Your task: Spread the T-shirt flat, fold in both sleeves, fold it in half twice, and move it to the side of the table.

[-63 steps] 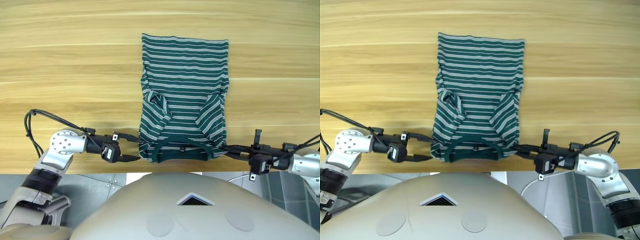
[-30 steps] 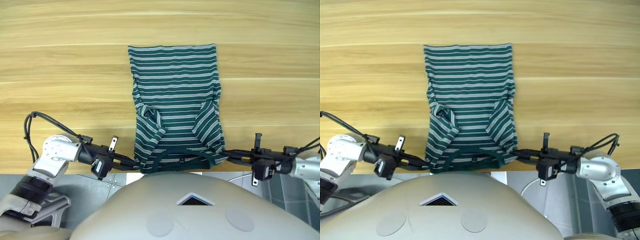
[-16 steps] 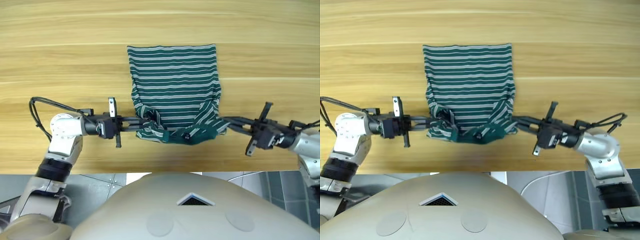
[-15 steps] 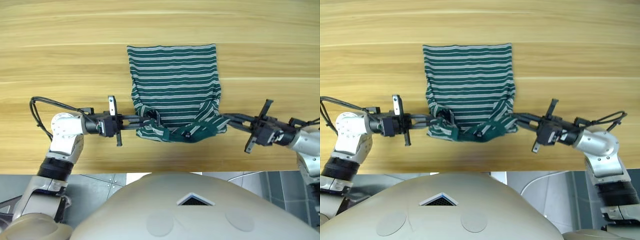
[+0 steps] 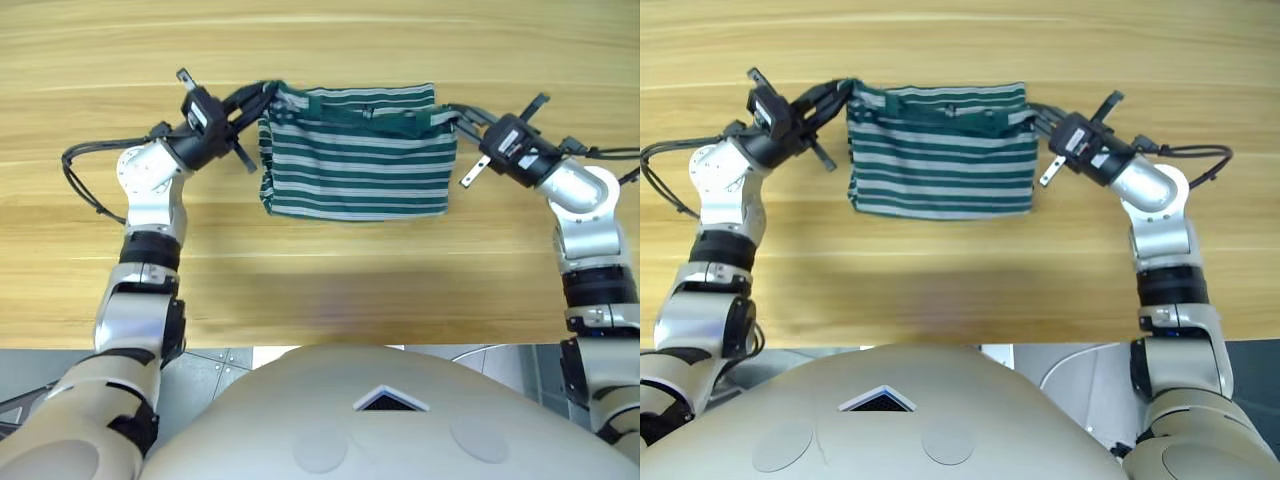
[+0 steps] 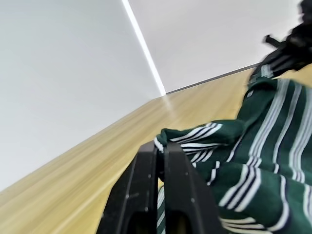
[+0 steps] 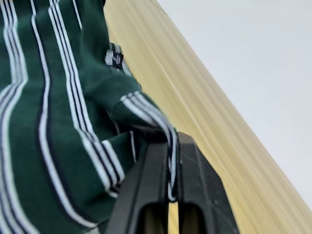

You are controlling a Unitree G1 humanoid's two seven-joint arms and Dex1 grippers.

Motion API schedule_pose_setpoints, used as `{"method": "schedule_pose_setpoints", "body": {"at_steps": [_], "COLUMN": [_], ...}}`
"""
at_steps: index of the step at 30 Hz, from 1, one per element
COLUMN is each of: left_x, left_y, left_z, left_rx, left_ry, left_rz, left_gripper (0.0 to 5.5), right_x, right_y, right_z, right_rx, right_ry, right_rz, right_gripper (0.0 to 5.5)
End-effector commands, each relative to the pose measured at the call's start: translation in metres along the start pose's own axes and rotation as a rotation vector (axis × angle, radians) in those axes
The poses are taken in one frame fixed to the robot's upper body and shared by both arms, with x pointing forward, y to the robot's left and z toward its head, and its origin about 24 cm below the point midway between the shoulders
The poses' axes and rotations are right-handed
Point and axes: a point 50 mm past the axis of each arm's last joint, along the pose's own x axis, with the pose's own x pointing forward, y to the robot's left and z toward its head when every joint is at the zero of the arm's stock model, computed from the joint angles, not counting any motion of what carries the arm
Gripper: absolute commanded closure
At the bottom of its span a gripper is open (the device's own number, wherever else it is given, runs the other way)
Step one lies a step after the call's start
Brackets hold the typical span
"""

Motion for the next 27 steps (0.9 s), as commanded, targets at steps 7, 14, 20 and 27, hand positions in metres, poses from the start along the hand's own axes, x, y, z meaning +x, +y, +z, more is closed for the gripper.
{"method": "schedule_pose_setpoints", "body": {"at_steps": [7, 14, 20, 27], "left_x": [0.019, 0.029, 0.044, 0.051], "left_y": [0.022, 0.023, 0.017, 0.002], "left_z": [-0.017, -0.031, -0.042, -0.056], "left_rx": [-0.009, -0.015, 0.001, 0.025], "left_ry": [0.119, 0.278, 0.429, 0.586], "left_rz": [0.175, 0.251, 0.259, 0.216], "left_gripper": [5.50, 5.50, 5.50, 5.50], "right_x": [0.042, 0.066, 0.075, 0.073], "right_y": [-0.015, -0.014, -0.002, 0.016], "right_z": [-0.014, -0.036, -0.051, -0.065], "right_rx": [0.019, 0.030, 0.044, 0.091], "right_ry": [0.070, 0.217, 0.351, 0.465], "right_rz": [-0.063, -0.064, -0.052, -0.082], "right_gripper": [5.50, 5.50, 5.50, 5.50]}}
